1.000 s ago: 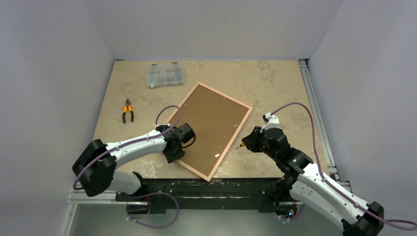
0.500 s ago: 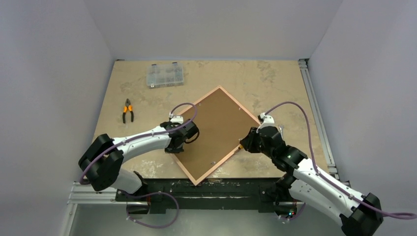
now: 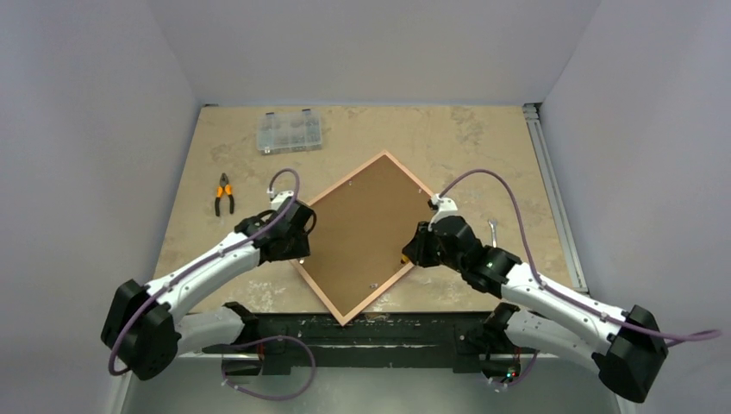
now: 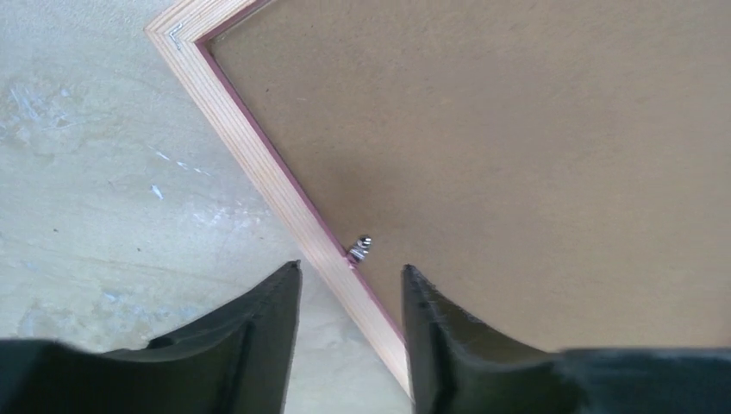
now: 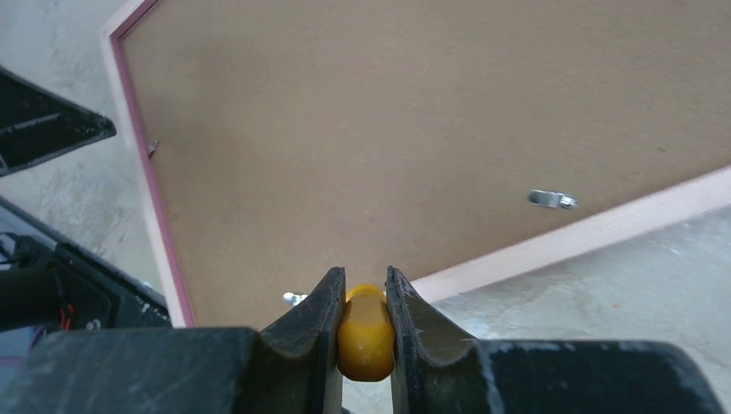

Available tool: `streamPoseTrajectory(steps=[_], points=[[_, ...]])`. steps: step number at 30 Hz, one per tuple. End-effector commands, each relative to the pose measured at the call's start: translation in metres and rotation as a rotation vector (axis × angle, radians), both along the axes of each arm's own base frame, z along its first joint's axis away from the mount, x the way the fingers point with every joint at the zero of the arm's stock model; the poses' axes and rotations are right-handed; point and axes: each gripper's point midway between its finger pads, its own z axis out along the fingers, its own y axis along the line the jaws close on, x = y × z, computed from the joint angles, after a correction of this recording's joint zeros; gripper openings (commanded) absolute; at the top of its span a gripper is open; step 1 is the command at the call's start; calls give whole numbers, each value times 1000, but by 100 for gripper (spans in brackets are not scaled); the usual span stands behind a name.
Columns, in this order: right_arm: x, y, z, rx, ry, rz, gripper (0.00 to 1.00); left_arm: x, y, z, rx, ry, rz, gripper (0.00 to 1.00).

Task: Take the photo out of the frame

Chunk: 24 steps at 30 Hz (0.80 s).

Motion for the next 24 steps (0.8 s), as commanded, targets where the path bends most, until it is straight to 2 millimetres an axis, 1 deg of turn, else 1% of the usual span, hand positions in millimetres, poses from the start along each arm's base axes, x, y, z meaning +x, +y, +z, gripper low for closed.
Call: streamPoseTrajectory(steps=[1, 2, 3, 6, 7, 8, 12, 15, 18, 20, 21, 24], points=[[14, 44, 37, 61, -91, 63, 0, 6, -3, 28, -140, -79, 67, 56], [13, 54, 38, 65, -91, 84, 0, 8, 0, 32, -162, -80, 92, 62], [11, 65, 37, 69, -85, 111, 0, 9, 0, 35, -200, -68, 97, 65], [12, 97, 34, 53, -93, 178, 0, 16, 6, 38, -293, -43, 159, 68], [14, 109, 40, 50, -116, 198, 0, 19, 8, 37, -326, -33, 183, 68], [16, 119, 41, 35, -130, 217, 0, 23, 12, 34, -356, -21, 212, 67], [23, 162, 51, -43, -203, 291, 0, 36, 30, 15, -487, 69, 347, 62], [27, 194, 61, -69, -251, 337, 0, 44, 33, 2, -561, 139, 370, 56], [37, 220, 61, -69, -259, 352, 0, 42, 34, -14, -552, 192, 372, 53], [45, 234, 60, -68, -269, 349, 0, 38, 34, -25, -548, 220, 380, 49], [48, 241, 54, -74, -272, 355, 0, 36, 34, -28, -543, 234, 382, 47], [53, 262, 54, -66, -302, 378, 0, 35, 34, -34, -538, 260, 394, 42]])
